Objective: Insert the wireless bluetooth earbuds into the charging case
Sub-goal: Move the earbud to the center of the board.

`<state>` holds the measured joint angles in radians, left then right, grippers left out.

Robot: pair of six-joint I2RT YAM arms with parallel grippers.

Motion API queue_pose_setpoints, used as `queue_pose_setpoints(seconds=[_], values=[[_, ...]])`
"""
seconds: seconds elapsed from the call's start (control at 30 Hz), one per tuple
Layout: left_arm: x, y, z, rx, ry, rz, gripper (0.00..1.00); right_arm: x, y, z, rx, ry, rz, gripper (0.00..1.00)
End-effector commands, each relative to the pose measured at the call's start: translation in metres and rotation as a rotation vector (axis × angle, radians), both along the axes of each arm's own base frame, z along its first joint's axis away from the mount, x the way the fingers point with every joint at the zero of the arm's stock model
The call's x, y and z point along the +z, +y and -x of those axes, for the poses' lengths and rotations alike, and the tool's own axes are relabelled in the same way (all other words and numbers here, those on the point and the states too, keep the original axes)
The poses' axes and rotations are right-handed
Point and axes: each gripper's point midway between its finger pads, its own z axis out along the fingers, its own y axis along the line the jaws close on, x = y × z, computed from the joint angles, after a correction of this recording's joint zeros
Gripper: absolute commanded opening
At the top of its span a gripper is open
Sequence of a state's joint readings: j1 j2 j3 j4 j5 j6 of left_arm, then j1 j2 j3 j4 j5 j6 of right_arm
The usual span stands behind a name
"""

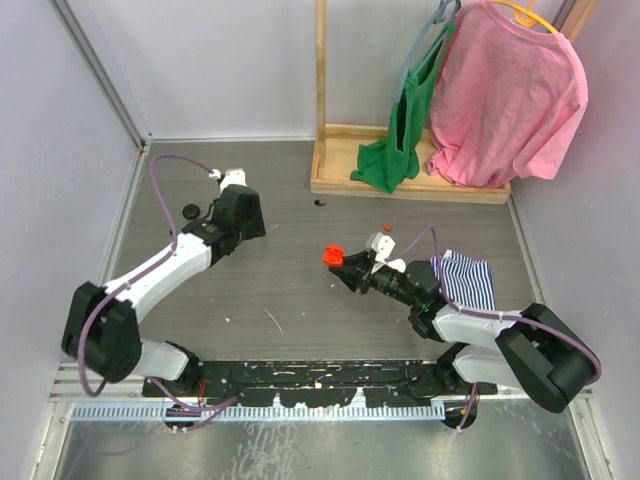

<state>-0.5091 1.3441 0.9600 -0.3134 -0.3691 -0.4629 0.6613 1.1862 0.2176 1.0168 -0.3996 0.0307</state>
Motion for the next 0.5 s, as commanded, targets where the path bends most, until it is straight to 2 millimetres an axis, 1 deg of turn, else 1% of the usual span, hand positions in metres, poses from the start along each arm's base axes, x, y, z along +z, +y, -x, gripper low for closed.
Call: queue_pose_setpoints(seconds=[0.0,0.1,0.2,0.3,0.47], values=[[-0.006,0.020,-0.029,0.153,0.016,-0.002,0.56,0.024,-0.005,-0.010,-0.067,-0.111,-0.073,0.01],[-0.022,0.031,-0.044,0.203,0.070,-0.048,0.56,0.022,-0.006,-0.010,-0.069,-0.112,-0.076,0.01],[-0.039,0.037,-0.058,0.220,0.129,-0.089,0.51,0.023,-0.006,-0.010,-0.068,-0.112,-0.078,0.01],[-0.054,0.044,-0.067,0.233,0.179,-0.132,0.45,0.022,-0.005,-0.010,-0.069,-0.109,-0.073,0.01],[-0.074,0.054,-0.079,0.257,0.239,-0.148,0.42,0.019,-0.003,-0.011,-0.062,-0.102,-0.066,0.01]])
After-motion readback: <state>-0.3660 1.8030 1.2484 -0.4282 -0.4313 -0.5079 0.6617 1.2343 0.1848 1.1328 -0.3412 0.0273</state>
